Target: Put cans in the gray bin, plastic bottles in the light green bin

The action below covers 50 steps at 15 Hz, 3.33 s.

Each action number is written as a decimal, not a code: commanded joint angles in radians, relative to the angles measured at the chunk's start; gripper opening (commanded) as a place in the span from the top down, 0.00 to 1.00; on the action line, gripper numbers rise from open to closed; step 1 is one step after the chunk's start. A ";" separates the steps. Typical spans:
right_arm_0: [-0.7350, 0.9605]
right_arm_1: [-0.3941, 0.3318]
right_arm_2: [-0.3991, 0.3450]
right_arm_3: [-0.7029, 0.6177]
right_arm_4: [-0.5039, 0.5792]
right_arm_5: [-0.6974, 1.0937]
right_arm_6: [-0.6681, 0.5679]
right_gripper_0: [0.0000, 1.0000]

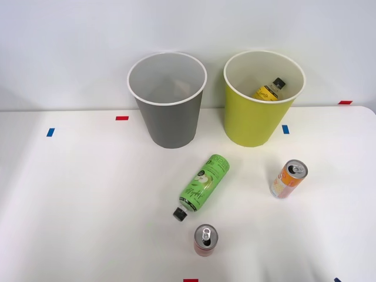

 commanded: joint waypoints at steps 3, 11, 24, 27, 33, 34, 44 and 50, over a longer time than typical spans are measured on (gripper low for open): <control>0.000 0.000 0.000 0.000 0.000 0.000 0.000 0.00; 0.000 0.000 0.000 0.000 0.000 0.000 0.000 0.00; 0.000 0.000 0.000 0.000 0.000 0.000 0.000 0.00; 0.000 0.000 0.000 0.000 0.000 0.000 0.000 0.00; 0.000 0.000 0.000 0.000 0.000 0.000 0.000 0.00; 0.000 0.000 0.000 0.000 0.000 0.000 0.000 0.00; -0.023 0.011 0.006 0.031 0.000 0.018 0.000 0.00; -0.043 0.035 0.072 0.020 -0.143 -0.040 0.020 0.00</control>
